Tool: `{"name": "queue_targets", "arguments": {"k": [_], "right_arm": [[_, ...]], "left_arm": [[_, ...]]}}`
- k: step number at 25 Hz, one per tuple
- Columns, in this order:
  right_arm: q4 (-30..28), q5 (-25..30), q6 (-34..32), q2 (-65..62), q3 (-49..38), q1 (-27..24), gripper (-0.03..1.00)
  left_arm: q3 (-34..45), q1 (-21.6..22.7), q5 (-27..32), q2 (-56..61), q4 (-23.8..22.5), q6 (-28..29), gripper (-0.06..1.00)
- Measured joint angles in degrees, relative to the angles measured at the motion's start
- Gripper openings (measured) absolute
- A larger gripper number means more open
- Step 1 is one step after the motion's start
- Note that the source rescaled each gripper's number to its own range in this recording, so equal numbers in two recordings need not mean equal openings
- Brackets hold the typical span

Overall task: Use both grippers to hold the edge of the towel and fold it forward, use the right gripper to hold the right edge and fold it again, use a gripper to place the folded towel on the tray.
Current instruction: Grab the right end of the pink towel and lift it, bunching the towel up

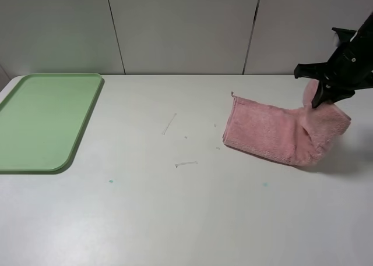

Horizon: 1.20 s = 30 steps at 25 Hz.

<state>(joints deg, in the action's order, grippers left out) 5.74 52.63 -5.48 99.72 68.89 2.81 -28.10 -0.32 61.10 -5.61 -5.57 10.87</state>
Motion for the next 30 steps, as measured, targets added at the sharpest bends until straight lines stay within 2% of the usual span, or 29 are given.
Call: {"name": "queue_targets", "arguments": {"k": [12, 30], "right_arm": [[5.28, -5.88, 0.00, 0.00, 0.00, 6.89, 0.06], [8.54, -14.64, -0.06, 5.39, 0.00, 10.75, 0.06]], "left_arm": [[0.00, 0.00, 0.00, 0.00, 0.00, 0.00, 1.00], [0.00, 0.00, 0.00, 0.00, 0.00, 0.00, 1.00]]}}
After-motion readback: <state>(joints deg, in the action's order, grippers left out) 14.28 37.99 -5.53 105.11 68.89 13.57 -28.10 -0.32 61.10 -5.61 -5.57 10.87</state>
